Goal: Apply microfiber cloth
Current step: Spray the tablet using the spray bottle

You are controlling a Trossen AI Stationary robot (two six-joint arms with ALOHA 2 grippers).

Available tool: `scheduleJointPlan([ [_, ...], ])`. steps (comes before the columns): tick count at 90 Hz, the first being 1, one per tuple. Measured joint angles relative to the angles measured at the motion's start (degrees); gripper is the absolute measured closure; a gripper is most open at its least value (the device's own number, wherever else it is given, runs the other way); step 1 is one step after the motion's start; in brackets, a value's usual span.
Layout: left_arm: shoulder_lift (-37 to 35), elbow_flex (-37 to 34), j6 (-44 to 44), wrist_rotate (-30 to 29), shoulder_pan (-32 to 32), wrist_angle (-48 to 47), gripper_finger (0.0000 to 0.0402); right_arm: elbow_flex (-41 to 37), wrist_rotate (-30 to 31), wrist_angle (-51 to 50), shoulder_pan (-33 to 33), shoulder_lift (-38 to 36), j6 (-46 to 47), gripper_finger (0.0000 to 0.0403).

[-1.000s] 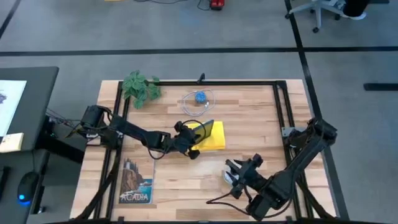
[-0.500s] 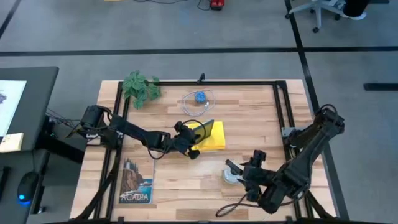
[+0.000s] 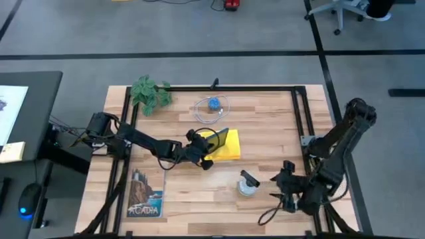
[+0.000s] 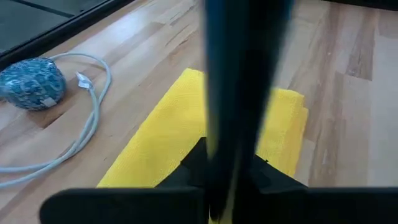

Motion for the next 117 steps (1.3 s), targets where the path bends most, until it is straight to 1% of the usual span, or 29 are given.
scheduleJointPlan([
  [13, 0.0, 0.0, 1.2, 0.5, 0.0, 2.7, 0.0392, -15.0, -0.3, 16.0, 1.1, -7.1, -3.5, 0.0149],
  [18, 0.0, 0.0, 1.8, 0.6, 0.0, 3.1, 0.0392, -18.6, -0.9, 19.2, 1.4, -10.4, -4.9, 0.0149],
  [22, 0.0, 0.0, 2.1, 0.6, 0.0, 3.1, 0.0392, -20.4, -1.7, 19.8, 1.6, -13.0, -5.8, 0.0149],
  [31, 0.0, 0.0, 2.3, 0.7, 0.0, 3.1, 0.0392, -22.1, -2.0, 19.3, 2.3, -18.9, -9.0, 0.0149],
  [40, 0.0, 0.0, 1.9, 0.8, 0.0, 3.1, 0.0392, -22.2, -1.7, 18.9, 1.8, -22.6, -12.5, 0.0149],
  [47, 0.0, 0.0, 1.8, 0.8, 0.1, 3.1, 0.0392, -22.2, -1.5, 20.1, 0.2, -23.7, -16.7, 0.0149],
  [62, 0.0, 0.1, 2.5, 1.0, 0.2, 3.2, 0.0392, -22.2, -1.9, 23.9, -3.5, -22.6, -22.8, 0.0148],
  [72, 0.0, 0.1, 4.2, 1.1, 0.2, 3.3, 0.0392, -22.2, -6.3, 24.7, -6.9, -22.3, -25.8, 0.0147],
  [88, 0.1, 0.1, 5.1, 1.2, 0.2, 4.8, 0.0392, -22.2, -18.5, 24.0, -14.7, -23.3, -34.1, 0.0147],
  [106, 0.1, 0.1, 4.2, 1.4, 0.6, 5.3, 0.0392, -21.9, -25.9, 24.0, -23.3, -23.6, -43.8, 0.0147],
  [117, 0.1, 0.1, 2.5, 1.4, 0.7, 5.4, 0.0392, -19.7, -30.5, 24.3, -27.8, -23.5, -47.8, 0.0146],
])
